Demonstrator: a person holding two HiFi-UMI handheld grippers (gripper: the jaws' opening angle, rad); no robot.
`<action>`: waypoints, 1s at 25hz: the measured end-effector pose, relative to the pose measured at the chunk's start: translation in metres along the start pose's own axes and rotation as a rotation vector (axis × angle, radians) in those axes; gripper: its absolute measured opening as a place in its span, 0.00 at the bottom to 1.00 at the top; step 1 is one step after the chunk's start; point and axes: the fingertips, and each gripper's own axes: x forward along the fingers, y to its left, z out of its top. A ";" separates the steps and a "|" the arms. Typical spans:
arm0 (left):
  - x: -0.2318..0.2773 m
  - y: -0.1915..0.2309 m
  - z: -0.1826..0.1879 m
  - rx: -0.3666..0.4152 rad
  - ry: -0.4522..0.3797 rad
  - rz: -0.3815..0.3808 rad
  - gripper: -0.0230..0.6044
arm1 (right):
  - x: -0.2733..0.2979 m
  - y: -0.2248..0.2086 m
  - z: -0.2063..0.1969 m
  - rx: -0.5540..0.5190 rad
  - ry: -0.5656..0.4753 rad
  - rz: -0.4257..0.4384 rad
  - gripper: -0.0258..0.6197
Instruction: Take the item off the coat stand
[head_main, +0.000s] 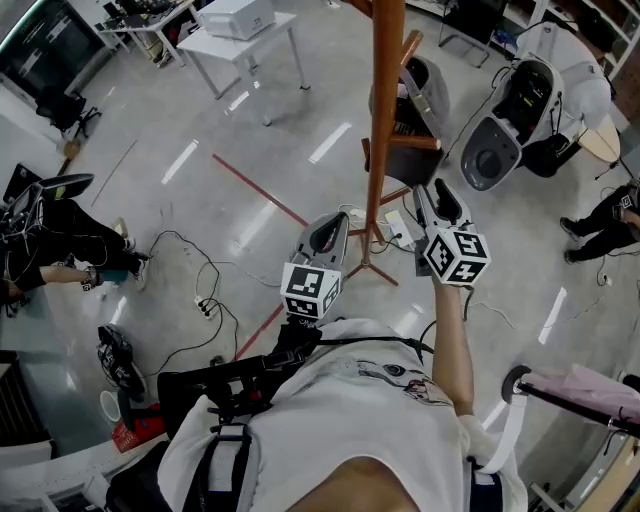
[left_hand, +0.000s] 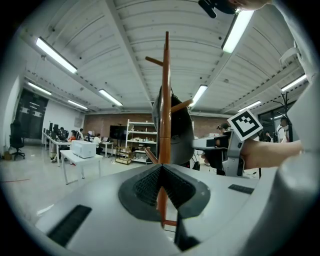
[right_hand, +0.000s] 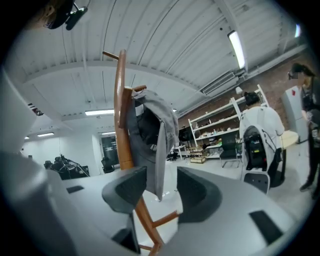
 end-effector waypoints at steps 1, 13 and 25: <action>0.000 0.002 0.001 0.002 -0.003 0.006 0.04 | 0.007 -0.001 0.002 0.003 0.005 0.013 0.31; -0.012 0.023 0.002 0.008 -0.015 0.085 0.04 | 0.046 -0.009 0.014 -0.028 0.006 -0.033 0.09; -0.017 0.026 -0.004 0.003 -0.015 0.109 0.04 | 0.067 -0.038 0.072 0.038 -0.094 -0.058 0.09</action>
